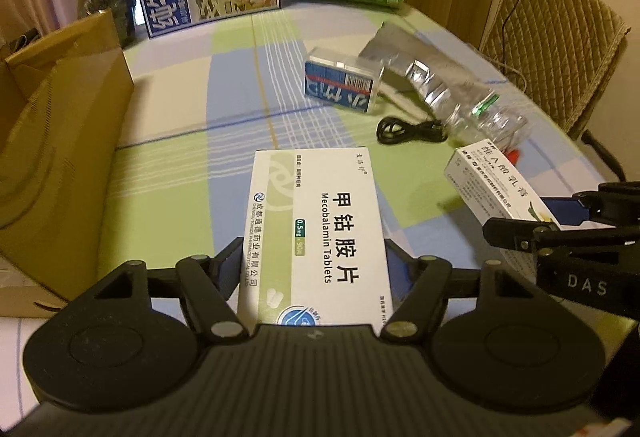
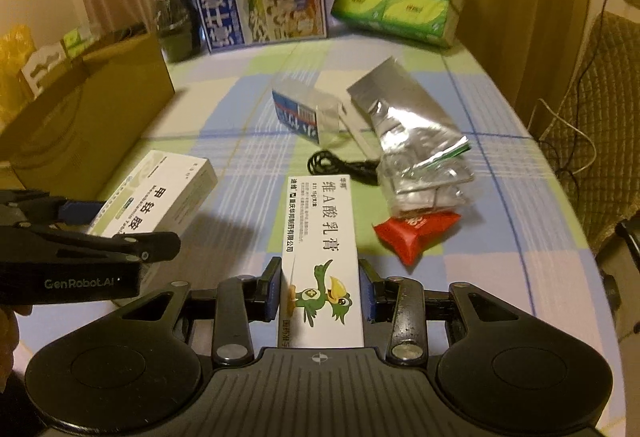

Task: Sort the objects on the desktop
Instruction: 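Carry both held medicine boxes over the cardboard box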

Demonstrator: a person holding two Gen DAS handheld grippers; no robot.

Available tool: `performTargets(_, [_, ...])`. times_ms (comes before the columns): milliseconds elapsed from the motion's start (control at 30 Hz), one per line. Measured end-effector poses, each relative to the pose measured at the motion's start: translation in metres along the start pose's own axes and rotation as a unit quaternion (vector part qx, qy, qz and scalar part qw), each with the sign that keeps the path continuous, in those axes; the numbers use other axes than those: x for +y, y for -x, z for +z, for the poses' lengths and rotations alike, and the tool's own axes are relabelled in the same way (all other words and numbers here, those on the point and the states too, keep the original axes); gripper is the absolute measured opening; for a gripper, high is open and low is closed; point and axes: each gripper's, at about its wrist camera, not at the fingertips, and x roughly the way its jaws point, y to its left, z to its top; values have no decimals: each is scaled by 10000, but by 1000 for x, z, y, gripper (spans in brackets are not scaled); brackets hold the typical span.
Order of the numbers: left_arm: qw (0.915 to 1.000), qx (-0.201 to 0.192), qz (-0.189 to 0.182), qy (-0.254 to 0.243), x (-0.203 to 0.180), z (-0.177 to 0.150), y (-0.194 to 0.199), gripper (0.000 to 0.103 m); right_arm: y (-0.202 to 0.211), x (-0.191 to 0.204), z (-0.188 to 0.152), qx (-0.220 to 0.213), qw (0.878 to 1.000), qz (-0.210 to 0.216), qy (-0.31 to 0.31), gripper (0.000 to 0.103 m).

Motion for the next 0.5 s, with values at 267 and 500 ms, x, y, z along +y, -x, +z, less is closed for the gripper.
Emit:
performTargets(267, [9997,-223,86,-3,4,5,49,67,37,29,14,-218,9996,166,-47,35])
performTargets(500, [9986,-358,374,90,32,-2,90,67,50,76,21,-302,9984,475,52,35])
